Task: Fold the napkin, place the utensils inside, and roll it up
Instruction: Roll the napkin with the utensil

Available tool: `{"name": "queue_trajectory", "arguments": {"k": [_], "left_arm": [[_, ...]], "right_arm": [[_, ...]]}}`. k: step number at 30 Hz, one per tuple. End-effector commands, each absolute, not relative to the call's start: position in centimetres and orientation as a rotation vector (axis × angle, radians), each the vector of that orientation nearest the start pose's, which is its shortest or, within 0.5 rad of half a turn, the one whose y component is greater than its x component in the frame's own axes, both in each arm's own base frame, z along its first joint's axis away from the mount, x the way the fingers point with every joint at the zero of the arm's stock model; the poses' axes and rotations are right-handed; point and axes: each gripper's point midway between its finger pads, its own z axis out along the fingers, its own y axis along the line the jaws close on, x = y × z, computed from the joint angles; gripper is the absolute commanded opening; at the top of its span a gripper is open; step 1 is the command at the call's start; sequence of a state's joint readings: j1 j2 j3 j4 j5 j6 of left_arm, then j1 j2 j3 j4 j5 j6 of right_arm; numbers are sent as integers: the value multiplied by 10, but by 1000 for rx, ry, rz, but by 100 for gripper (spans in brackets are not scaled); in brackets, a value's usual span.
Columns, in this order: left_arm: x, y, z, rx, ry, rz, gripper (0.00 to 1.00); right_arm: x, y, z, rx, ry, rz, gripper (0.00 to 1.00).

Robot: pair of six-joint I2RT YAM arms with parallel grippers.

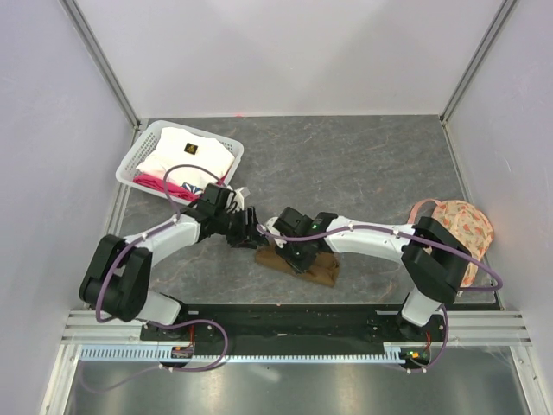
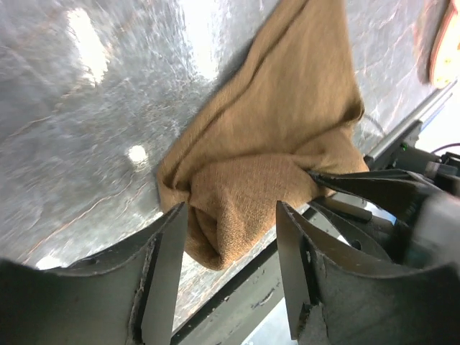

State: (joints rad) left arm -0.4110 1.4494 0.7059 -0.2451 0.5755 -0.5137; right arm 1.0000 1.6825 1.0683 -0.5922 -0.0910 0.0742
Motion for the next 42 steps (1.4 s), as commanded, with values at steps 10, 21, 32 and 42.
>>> {"name": "queue_trajectory", "arguments": {"k": [10, 21, 32, 42], "left_arm": [[223, -214, 85, 169, 2480, -1064, 62], [209, -220, 82, 179, 2432, -1170, 62], [199, -221, 75, 169, 2457, -1220, 54], [196, -222, 62, 146, 2503, -1231, 30]], "right_arm": [[153, 302, 62, -1333, 2701, 920, 18], [149, 305, 46, -1304, 2795, 1135, 19], [160, 303, 34, -1272, 2840, 1168, 18], [170, 299, 26, -1247, 2869, 1153, 18]]}}
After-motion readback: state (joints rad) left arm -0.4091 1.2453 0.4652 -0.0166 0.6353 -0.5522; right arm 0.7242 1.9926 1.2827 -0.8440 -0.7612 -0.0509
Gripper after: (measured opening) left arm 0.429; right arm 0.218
